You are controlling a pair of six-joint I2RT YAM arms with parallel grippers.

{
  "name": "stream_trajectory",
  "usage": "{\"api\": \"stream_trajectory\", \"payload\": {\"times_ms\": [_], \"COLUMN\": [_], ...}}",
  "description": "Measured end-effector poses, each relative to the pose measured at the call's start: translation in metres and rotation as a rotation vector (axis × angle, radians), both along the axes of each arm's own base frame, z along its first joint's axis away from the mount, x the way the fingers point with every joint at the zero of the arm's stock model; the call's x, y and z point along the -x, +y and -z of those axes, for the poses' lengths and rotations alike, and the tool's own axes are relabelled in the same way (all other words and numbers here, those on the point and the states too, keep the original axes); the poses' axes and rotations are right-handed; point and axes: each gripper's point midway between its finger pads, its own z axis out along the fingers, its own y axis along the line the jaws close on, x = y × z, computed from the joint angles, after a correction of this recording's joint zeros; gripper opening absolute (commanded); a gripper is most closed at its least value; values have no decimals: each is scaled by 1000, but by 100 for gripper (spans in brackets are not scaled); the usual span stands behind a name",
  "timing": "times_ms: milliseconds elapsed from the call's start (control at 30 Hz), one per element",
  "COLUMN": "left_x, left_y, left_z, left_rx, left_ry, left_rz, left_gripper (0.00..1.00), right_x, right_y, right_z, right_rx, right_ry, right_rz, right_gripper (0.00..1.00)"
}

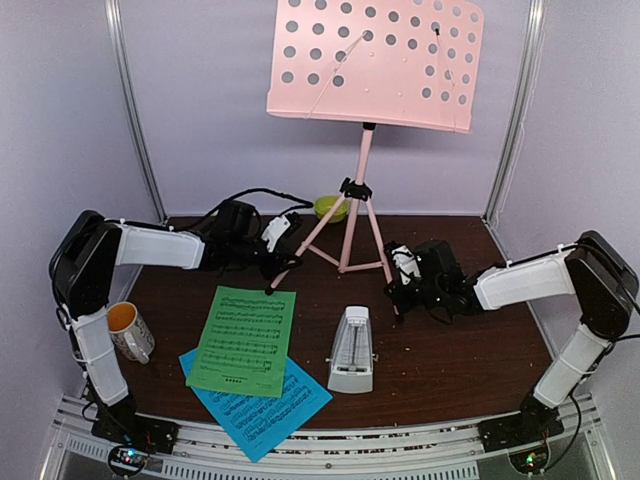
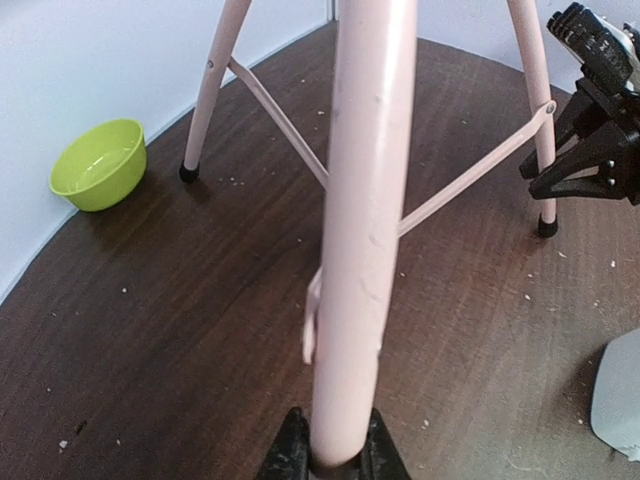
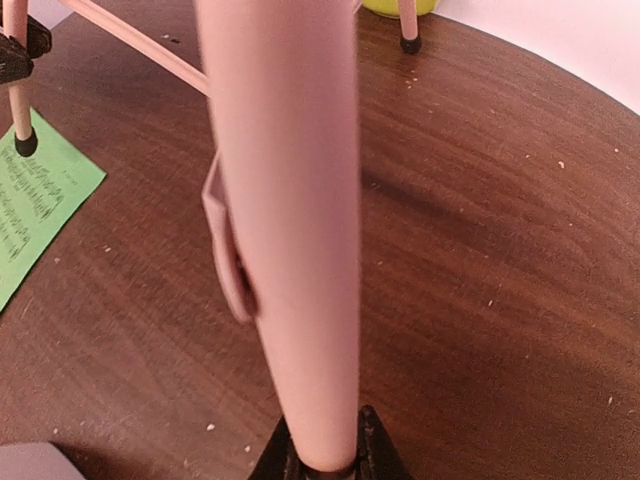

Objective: Set up the instrument practice props

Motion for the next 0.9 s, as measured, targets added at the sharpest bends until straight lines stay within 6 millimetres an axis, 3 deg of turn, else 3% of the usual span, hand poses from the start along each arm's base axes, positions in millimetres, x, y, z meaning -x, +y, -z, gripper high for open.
{"api": "stream_trajectory", "payload": {"times_ms": [167, 333, 600, 900], "left_x": [-31, -33, -3, 13], "left_y": [0, 11, 31, 38], "left_z": [-1, 4, 26, 26], "left_rx": [-3, 9, -28, -39], "left_ry": [-5, 15, 69, 76], "left_rz": [-29, -28, 1, 19], "left_gripper": [0, 0, 0, 0], "right_x": [-32, -34, 5, 34], "right_y": [-1, -1, -6, -5], "right_z": [-2, -4, 7, 11], "right_rx": [47, 65, 71, 21], "right_ry": [3, -4, 19, 19], "right_rz": [57, 46, -23, -35], "right_gripper": [0, 0, 0, 0]}}
